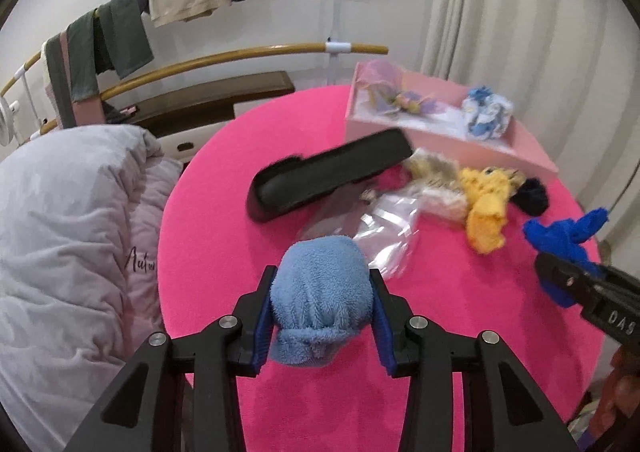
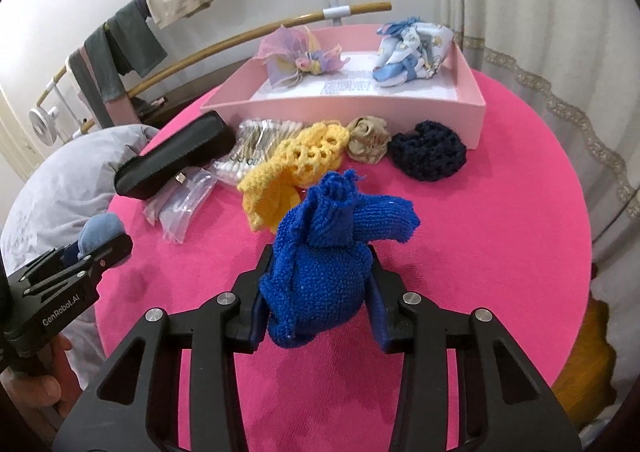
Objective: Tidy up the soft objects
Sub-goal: 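Lower both held items into the pink box and open both tools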
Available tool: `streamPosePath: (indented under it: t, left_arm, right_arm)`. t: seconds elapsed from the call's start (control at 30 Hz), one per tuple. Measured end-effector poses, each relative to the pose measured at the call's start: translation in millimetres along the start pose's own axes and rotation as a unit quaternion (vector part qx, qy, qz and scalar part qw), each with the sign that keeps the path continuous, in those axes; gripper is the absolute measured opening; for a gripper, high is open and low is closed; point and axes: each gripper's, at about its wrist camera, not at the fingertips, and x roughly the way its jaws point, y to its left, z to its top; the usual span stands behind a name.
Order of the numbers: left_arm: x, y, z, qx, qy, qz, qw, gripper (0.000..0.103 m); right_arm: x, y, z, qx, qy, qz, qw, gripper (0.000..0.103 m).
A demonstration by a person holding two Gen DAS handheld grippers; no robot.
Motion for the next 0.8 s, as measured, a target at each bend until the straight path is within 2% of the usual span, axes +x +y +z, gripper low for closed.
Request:
streamPosePath:
  t: [0.17,0.43,0.6,0.8]
  left_arm:
    - [-22,-12,28,0.010,-0.030,-0.013,0.9994,0.039]
    - [-29,-28,89,0.029,-0.062,-0.041,0.9969,0.040]
    - [-8,-36,136,0.038,-0.063,-0.049,0.9961,0.040]
    - [30,-41,183,0.040,-0.044,-0.059,0.9965,0.040]
  right_arm:
    - [-20,-6,12,0.010,-0.022,0.009,1.000,0.037]
    - [-39,-17,66,-0.003,-0.060,0.004,0.998,0.038]
    - [-34,-19,114,-0.008,-0.076,0.015,0.997,0.038]
    - [-1,-28,162,0.011,-0.060,0.034,0.998,0.038]
